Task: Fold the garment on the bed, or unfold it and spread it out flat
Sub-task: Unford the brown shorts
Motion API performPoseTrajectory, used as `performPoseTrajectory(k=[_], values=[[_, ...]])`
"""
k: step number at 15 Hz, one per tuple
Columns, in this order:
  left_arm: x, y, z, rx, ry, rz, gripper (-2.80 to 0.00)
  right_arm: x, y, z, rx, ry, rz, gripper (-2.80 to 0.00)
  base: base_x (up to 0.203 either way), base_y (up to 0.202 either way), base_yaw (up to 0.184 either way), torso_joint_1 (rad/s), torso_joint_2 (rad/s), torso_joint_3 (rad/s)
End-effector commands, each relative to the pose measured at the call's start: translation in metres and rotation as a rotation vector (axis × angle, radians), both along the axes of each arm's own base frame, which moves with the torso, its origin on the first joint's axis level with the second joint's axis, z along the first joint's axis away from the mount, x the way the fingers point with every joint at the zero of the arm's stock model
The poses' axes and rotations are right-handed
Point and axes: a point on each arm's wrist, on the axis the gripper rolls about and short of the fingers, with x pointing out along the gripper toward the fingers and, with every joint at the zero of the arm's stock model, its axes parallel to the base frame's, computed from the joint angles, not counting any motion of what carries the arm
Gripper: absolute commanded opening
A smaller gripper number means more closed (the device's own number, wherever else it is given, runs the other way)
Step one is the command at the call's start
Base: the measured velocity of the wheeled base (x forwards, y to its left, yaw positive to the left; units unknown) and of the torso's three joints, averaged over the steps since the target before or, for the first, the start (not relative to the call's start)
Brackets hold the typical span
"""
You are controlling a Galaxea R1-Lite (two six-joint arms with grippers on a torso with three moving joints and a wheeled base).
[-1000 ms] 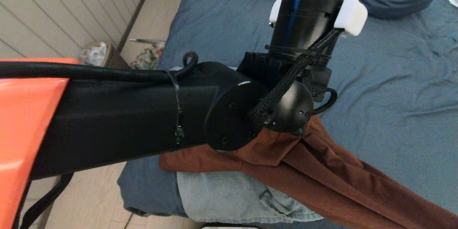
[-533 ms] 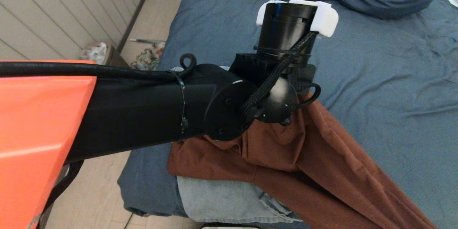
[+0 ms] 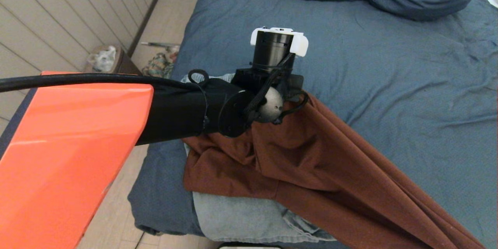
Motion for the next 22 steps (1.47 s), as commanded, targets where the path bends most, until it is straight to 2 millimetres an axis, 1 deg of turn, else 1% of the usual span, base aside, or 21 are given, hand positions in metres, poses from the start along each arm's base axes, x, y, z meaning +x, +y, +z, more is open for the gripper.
performPoseTrajectory(k=[1, 2, 3, 6, 8, 9, 11, 14, 18, 19, 21, 22], values=[[0.015, 0.008, -0.005, 0.010, 0.000, 0.032, -2.80, 0.007, 0.004, 0.001, -0.031, 0.049, 0.006, -2.80, 0.000, 0.000, 0.000, 0.000, 0.00, 0.000], [0.019, 0.011, -0.004, 0.014, -0.006, 0.039, -2.80, 0.008, 0.005, 0.002, -0.041, 0.055, 0.004, -2.80, 0.000, 0.000, 0.000, 0.000, 0.00, 0.000], [0.028, 0.018, -0.004, 0.016, -0.011, 0.058, -2.80, 0.012, 0.007, 0.003, -0.058, 0.069, -0.004, -2.80, 0.000, 0.000, 0.000, 0.000, 0.00, 0.000], [0.057, 0.049, -0.002, 0.003, -0.024, 0.126, -2.80, 0.028, 0.015, 0.023, -0.112, 0.102, -0.054, -2.80, 0.000, 0.000, 0.000, 0.000, 0.00, 0.000], [0.072, 0.068, 0.002, -0.016, -0.041, 0.160, -2.80, 0.039, 0.021, 0.032, -0.143, 0.121, -0.069, -2.80, 0.000, 0.000, 0.000, 0.000, 0.00, 0.000], [0.075, 0.075, 0.005, -0.022, -0.047, 0.162, -2.80, 0.044, 0.023, 0.034, -0.172, 0.132, -0.083, -2.80, 0.000, 0.000, 0.000, 0.000, 0.00, 0.000], [0.074, 0.078, 0.009, -0.029, -0.053, 0.151, -2.80, 0.052, 0.026, 0.032, -0.243, 0.146, -0.142, -2.80, 0.000, 0.000, 0.000, 0.000, 0.00, 0.000], [0.078, 0.085, 0.012, -0.033, -0.056, 0.159, -2.80, 0.062, 0.031, 0.033, -0.275, 0.171, -0.147, -2.80, 0.000, 0.000, 0.000, 0.000, 0.00, 0.000], [0.091, 0.101, 0.009, -0.033, -0.052, 0.171, -2.80, 0.094, 0.049, 0.035, -0.293, 0.191, -0.152, -2.80, 0.000, 0.000, 0.000, 0.000, 0.00, 0.000], [0.092, 0.100, 0.007, -0.031, -0.049, 0.168, -2.80, 0.102, 0.052, 0.036, -0.292, 0.189, -0.168, 0.00, 0.000, 0.000, 0.000, 0.000, 0.00, 0.000], [0.094, 0.099, 0.004, -0.030, -0.049, 0.167, -2.80, 0.114, 0.049, 0.038, -0.292, 0.176, -0.236, 0.00, 0.000, 0.000, 0.000, 0.000, 0.00, 0.000], [0.094, 0.099, 0.004, -0.031, -0.049, 0.166, -2.80, 0.116, 0.048, 0.038, -0.298, 0.167, -0.248, 0.00, 0.000, 0.000, 0.000, 0.000, 0.00, 0.000]])
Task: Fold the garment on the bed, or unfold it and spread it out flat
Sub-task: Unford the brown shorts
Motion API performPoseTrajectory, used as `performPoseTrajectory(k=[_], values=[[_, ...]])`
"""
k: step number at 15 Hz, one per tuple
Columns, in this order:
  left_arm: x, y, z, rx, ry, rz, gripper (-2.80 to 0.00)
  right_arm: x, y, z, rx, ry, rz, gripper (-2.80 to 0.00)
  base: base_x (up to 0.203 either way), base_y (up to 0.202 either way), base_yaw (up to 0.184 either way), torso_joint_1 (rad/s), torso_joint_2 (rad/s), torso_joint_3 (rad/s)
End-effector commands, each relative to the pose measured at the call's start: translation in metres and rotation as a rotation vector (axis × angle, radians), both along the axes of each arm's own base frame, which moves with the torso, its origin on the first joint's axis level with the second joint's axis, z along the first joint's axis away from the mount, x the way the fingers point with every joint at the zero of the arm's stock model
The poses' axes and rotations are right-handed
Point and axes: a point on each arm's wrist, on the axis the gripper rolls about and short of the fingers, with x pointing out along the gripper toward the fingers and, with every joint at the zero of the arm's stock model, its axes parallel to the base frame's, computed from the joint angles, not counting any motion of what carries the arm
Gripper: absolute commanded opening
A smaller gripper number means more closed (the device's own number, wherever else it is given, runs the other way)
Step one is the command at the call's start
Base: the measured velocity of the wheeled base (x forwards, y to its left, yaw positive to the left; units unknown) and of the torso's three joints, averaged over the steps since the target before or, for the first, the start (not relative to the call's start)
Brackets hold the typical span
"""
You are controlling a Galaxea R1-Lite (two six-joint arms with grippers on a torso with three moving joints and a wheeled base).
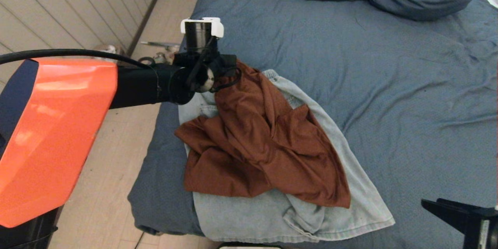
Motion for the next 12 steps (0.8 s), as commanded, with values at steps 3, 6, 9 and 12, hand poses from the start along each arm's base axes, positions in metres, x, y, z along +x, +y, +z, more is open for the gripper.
performPoseTrajectory(k=[3, 6, 9, 12], values=[[-0.003, -0.005, -0.001, 0.001, 0.003, -0.020, -2.80, 0.003, -0.004, 0.002, -0.007, -0.019, -0.038, 0.00, 0.000, 0.000, 0.000, 0.000, 0.00, 0.000], [-0.014, -0.021, -0.001, -0.001, 0.002, -0.051, -2.80, -0.003, -0.006, 0.009, 0.022, -0.061, -0.022, 0.00, 0.000, 0.000, 0.000, 0.000, 0.00, 0.000], [-0.021, -0.028, -0.001, 0.000, 0.009, -0.058, -2.80, -0.005, -0.006, 0.021, 0.061, -0.095, 0.018, 0.00, 0.000, 0.000, 0.000, 0.000, 0.00, 0.000], [-0.030, -0.036, 0.002, 0.001, 0.005, -0.047, -2.80, -0.004, -0.004, 0.027, 0.068, -0.110, 0.028, 0.00, 0.000, 0.000, 0.000, 0.000, 0.00, 0.000]])
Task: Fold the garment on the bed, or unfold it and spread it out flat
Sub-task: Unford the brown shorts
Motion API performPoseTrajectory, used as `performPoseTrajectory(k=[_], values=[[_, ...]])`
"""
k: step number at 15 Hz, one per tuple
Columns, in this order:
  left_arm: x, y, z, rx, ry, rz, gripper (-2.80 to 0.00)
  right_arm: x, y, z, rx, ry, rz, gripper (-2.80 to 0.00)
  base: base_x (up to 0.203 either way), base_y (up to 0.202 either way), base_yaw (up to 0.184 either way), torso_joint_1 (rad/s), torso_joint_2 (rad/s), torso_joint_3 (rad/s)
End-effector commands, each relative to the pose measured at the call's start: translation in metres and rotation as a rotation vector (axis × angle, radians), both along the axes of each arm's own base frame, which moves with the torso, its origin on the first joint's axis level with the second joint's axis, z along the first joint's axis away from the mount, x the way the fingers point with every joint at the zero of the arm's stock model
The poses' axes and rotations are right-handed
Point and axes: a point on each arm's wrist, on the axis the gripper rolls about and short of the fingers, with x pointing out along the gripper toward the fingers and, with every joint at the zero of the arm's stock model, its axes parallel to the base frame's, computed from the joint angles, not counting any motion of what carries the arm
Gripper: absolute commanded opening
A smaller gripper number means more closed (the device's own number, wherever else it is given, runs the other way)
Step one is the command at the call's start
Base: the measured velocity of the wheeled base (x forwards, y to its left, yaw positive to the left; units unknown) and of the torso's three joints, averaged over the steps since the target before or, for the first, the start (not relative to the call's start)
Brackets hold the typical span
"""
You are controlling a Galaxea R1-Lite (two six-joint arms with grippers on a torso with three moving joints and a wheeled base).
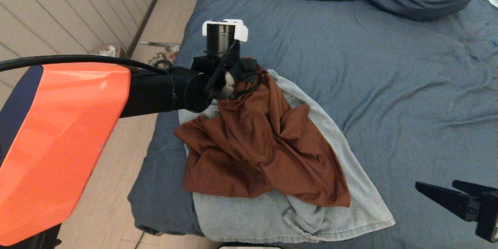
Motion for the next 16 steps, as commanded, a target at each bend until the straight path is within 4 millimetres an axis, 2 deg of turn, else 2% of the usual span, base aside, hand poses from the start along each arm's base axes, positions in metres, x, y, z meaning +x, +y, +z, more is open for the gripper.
performPoseTrajectory(k=[1, 5, 10, 11, 16], values=[[-0.009, -0.006, 0.007, -0.011, -0.013, -0.013, -2.80, 0.000, 0.000, 0.004, 0.008, -0.013, 0.006, 0.00, 0.000, 0.000, 0.000, 0.000, 0.00, 0.000], [-0.021, 0.001, 0.029, -0.039, -0.046, -0.011, -2.80, 0.000, 0.001, 0.008, 0.017, -0.025, 0.019, 0.00, 0.000, 0.000, 0.000, 0.000, 0.00, 0.000], [-0.026, -0.003, 0.026, -0.019, -0.017, -0.024, -2.80, -0.002, 0.000, 0.011, 0.022, -0.031, 0.025, 0.00, 0.000, 0.000, 0.000, 0.000, 0.00, 0.000], [-0.027, -0.006, 0.024, -0.016, -0.014, -0.029, 0.00, -0.003, 0.000, 0.011, 0.020, -0.026, 0.028, 0.00, 0.000, 0.000, 0.000, 0.000, 0.00, 0.000], [-0.036, -0.013, 0.028, -0.018, -0.016, -0.055, 0.00, -0.003, 0.000, 0.012, 0.021, -0.026, 0.029, 0.00, 0.000, 0.000, 0.000, 0.000, 0.00, 0.000]])
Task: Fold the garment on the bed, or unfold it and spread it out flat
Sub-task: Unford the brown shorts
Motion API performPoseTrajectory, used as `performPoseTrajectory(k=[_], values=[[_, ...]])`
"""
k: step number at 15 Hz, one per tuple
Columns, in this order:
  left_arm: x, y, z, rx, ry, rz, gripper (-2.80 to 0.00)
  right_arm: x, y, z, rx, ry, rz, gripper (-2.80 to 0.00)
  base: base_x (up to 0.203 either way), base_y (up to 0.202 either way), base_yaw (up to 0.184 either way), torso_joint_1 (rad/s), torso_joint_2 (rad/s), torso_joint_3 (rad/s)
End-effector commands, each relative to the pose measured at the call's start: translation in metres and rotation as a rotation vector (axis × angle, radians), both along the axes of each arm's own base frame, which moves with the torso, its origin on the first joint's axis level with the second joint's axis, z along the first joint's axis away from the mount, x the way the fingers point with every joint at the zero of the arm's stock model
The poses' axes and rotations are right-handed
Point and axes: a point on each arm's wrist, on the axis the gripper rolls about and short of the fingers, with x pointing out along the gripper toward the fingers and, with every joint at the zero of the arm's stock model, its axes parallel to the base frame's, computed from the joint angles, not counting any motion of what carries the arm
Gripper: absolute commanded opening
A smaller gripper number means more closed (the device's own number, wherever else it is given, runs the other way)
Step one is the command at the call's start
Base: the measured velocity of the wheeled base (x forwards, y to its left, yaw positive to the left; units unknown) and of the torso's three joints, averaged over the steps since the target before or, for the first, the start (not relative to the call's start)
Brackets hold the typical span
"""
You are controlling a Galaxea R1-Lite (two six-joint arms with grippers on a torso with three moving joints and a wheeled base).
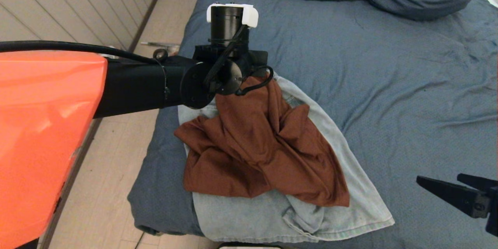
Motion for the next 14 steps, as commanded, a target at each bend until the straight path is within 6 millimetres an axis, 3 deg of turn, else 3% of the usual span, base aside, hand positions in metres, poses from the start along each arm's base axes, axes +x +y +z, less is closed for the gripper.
performPoseTrajectory(k=[1, 4, 5, 6, 7, 9, 14], values=[[-0.004, -0.001, 0.004, -0.009, -0.009, -0.004, 0.00, 0.000, 0.000, 0.001, 0.002, -0.002, 0.000, 0.00, 0.000, 0.000, 0.000, 0.000, 0.00, 0.000], [-0.015, 0.014, 0.030, -0.065, -0.038, 0.014, 0.00, 0.005, 0.003, 0.006, 0.004, 0.001, 0.008, 0.00, 0.000, 0.000, 0.000, 0.000, 0.00, 0.000], [-0.022, 0.024, 0.039, -0.080, -0.025, 0.041, 0.00, 0.013, 0.006, 0.006, -0.005, 0.022, 0.008, -2.80, 0.000, 0.000, 0.000, 0.000, 0.00, 0.000], [-0.029, 0.032, 0.041, -0.085, 0.020, 0.068, 0.00, 0.022, 0.009, 0.008, -0.014, 0.043, 0.008, -2.80, 0.000, 0.000, 0.000, 0.000, 0.00, 0.000], [-0.035, 0.041, 0.037, -0.083, 0.085, 0.089, -2.80, 0.034, 0.015, 0.009, -0.024, 0.067, 0.011, -2.80, 0.000, 0.000, 0.000, 0.000, 0.00, 0.000], [-0.043, 0.063, 0.014, -0.056, 0.225, 0.115, -2.80, 0.062, 0.027, 0.011, -0.035, 0.121, 0.035, -2.80, 0.000, 0.000, 0.000, 0.000, 0.00, 0.000], [-0.076, 0.152, -0.032, -0.083, 0.492, 0.170, -2.80, 0.131, 0.068, 0.013, -0.048, 0.203, 0.117, -2.80, 0.000, 0.000, 0.000, 0.000, 0.00, 0.000]])
